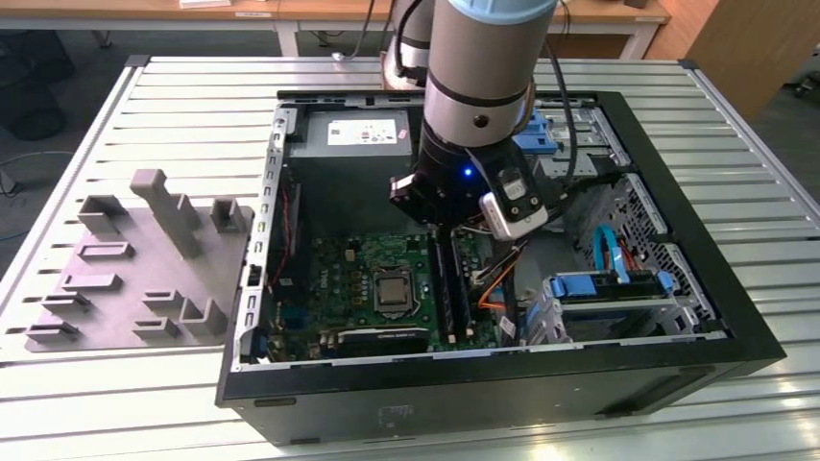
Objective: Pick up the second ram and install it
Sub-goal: 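Press down the second ram until it locks into place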
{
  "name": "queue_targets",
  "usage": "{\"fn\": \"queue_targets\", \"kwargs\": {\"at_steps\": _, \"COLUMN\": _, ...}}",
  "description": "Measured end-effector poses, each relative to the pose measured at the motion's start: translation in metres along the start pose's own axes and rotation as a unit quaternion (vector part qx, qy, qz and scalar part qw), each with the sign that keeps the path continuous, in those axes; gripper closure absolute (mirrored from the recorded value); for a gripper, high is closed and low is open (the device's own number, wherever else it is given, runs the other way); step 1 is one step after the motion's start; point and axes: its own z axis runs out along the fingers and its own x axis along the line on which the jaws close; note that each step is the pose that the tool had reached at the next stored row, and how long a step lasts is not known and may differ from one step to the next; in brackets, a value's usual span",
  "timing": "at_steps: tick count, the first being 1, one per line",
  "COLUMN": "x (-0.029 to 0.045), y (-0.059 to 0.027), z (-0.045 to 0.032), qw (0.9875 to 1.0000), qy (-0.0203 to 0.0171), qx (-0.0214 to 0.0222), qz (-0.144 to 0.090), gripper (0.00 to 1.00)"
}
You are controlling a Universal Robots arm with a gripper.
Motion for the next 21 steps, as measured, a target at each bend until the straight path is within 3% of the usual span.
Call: {"fn": "queue_targets", "kwargs": {"at_steps": 21, "x": -0.0036, "y": 0.0009, "z": -0.0001, "qw": 1.0, "qy": 0.0001, "qx": -0.001, "qz": 0.0, "gripper": 0.89}}
